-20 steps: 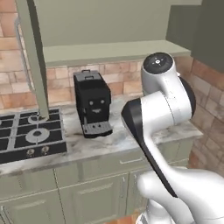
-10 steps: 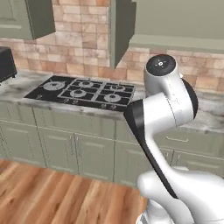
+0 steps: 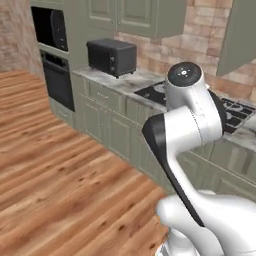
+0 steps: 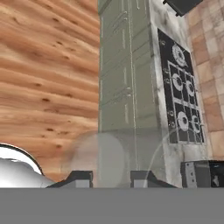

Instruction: There is a bowl on the dining counter. Grab a lemon wedge from the fridge and place it in the bowl. Then get the liquor bottle and glass cup from the cabinet and place them next to the bowl.

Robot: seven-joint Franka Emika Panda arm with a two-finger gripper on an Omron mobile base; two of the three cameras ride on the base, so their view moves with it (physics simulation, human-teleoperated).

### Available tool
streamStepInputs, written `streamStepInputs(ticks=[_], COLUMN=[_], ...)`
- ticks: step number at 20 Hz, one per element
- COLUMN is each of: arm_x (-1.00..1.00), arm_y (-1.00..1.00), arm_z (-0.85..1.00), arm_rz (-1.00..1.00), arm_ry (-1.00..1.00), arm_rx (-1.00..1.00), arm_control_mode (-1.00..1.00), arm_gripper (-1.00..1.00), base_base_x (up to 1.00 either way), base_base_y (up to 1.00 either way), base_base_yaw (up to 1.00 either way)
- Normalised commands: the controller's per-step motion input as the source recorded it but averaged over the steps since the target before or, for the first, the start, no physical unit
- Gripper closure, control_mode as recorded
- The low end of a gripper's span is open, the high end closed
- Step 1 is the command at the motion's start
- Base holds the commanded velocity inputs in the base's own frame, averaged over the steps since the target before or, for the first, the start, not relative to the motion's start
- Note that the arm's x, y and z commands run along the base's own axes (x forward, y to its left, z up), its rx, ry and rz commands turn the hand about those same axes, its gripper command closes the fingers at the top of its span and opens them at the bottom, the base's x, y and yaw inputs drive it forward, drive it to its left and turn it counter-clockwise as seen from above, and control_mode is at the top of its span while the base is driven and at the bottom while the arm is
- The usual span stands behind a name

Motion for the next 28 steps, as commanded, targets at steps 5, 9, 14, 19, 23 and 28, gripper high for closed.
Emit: streamStepInputs(ticks=[5, 9, 14, 19, 23, 28], arm_x=[0.00, 0.00, 0.00, 0.00, 0.00, 0.00], arm_y=[0.00, 0.00, 0.00, 0.00, 0.00, 0.00], arm_z=[0.00, 0.00, 0.00, 0.00, 0.00, 0.00], arm_rz=[0.00, 0.00, 0.00, 0.00, 0.00, 0.00], arm_ry=[0.00, 0.00, 0.00, 0.00, 0.00, 0.00], arm_rx=[0.00, 0.00, 0.00, 0.00, 0.00, 0.00], arm_control_mode=[1.00, 1.00, 1.00, 1.00, 1.00, 1.00], arm_gripper=[1.00, 1.00, 1.00, 1.00, 1.00, 1.00], base_base_x=[0.87, 1.00, 1.00, 1.00, 1.00, 1.00], base_base_y=[0.51, 0.43, 0.26, 0.22, 0.19, 0.08], base_base_yaw=[0.48, 0.23, 0.16, 0.12, 0.12, 0.13])
